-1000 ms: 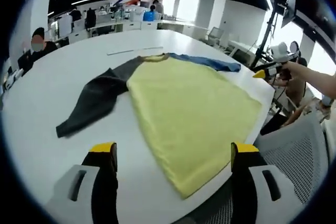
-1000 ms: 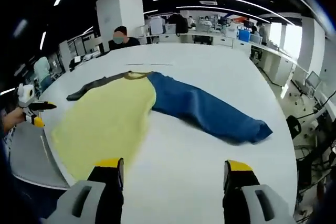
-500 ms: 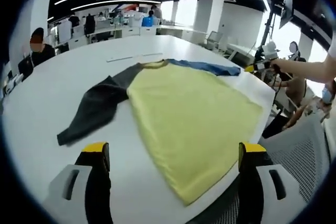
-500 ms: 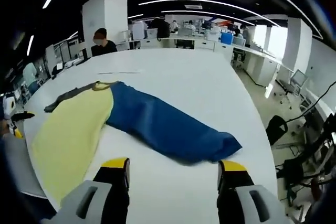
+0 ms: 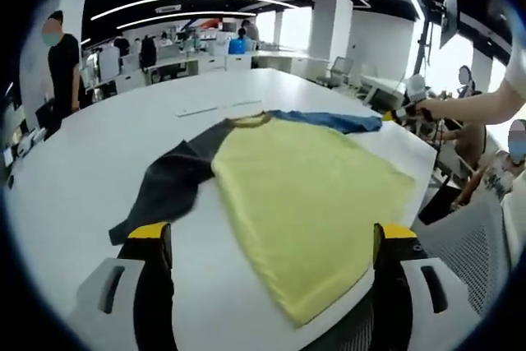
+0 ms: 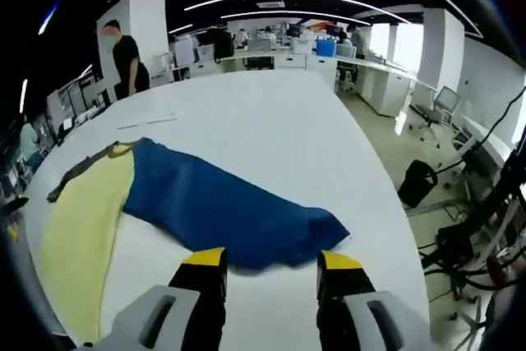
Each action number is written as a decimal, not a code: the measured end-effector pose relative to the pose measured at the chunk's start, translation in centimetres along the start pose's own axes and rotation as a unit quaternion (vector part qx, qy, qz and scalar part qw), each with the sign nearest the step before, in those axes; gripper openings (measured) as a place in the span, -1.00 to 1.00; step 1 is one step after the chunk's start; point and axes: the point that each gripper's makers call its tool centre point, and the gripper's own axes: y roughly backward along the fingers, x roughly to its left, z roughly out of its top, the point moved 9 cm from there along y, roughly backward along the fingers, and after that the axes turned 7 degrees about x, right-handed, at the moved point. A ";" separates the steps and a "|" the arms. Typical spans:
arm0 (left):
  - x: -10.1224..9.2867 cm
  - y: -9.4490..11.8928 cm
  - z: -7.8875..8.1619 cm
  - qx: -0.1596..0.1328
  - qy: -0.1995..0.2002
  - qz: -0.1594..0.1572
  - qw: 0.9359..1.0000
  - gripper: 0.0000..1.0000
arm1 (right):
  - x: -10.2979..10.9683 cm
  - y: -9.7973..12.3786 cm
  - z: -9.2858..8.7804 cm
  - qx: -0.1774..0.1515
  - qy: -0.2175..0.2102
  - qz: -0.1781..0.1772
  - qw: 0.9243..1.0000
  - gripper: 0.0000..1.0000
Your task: Fold the garment on the visible template until the final outline fits inside the template.
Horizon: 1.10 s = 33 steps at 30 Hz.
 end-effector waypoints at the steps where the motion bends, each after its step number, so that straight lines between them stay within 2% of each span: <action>1: 0.0 0.0 0.1 0.001 -0.001 0.002 1.000 0.95 | -0.3 -0.1 -0.1 0.005 -0.018 -0.008 1.000 -0.35; 4: 0.1 0.0 0.1 -0.002 -0.005 0.007 1.000 0.89 | -1.1 -0.5 -0.3 0.005 -0.054 -0.020 0.998 -0.57; 5: 0.2 0.0 0.2 -0.002 -0.005 0.008 1.000 0.89 | -1.0 -0.6 -0.3 0.004 -0.043 -0.018 0.999 -0.59; 8: 0.2 -0.2 -0.1 0.001 0.000 0.005 1.000 0.86 | -1.0 -1.0 -0.5 0.013 -0.054 -0.018 0.998 -0.61; 11: 0.3 -0.4 -0.8 0.019 0.014 0.005 1.000 0.82 | -1.0 -1.6 -0.4 0.023 -0.049 -0.028 0.998 -0.68; 14: 0.2 -0.3 -0.8 0.021 0.010 0.008 1.000 0.81 | -1.0 -1.7 -0.4 0.031 -0.045 -0.047 0.997 -0.69; 16: 0.2 -0.3 -0.8 0.022 0.009 0.008 1.000 0.78 | -0.9 -2.0 -0.6 0.040 -0.057 -0.057 0.996 -0.69; 18: 0.3 -0.2 -0.8 0.021 0.012 0.008 1.000 0.76 | -0.8 -1.9 -0.4 0.032 -0.070 -0.069 0.995 -0.70; 23: 0.4 -0.1 -0.8 0.024 0.010 0.014 1.000 0.73 | -0.6 -2.0 -0.1 0.030 -0.076 -0.074 0.994 -0.67; 25: 0.4 -0.1 -0.8 0.027 0.008 0.015 0.999 0.72 | -0.2 -2.2 0.1 0.019 -0.103 -0.062 0.993 -0.67; 27: 0.4 -0.1 -0.9 0.029 0.010 0.016 0.999 0.70 | 0.0 -2.4 0.0 0.030 -0.098 -0.065 0.993 -0.65; 30: 0.4 -0.1 -1.1 0.036 0.011 0.017 0.999 0.67 | 0.4 -2.4 0.2 0.025 -0.094 -0.063 0.993 -0.68; 32: 0.5 -0.1 -1.3 0.041 0.004 0.019 0.999 0.66 | 0.4 -2.5 0.3 0.026 -0.062 -0.065 0.996 -0.79; 33: 0.4 -0.1 -1.3 0.043 0.001 0.019 0.999 0.65 | 0.6 -2.7 0.4 0.024 -0.067 -0.059 0.996 -0.87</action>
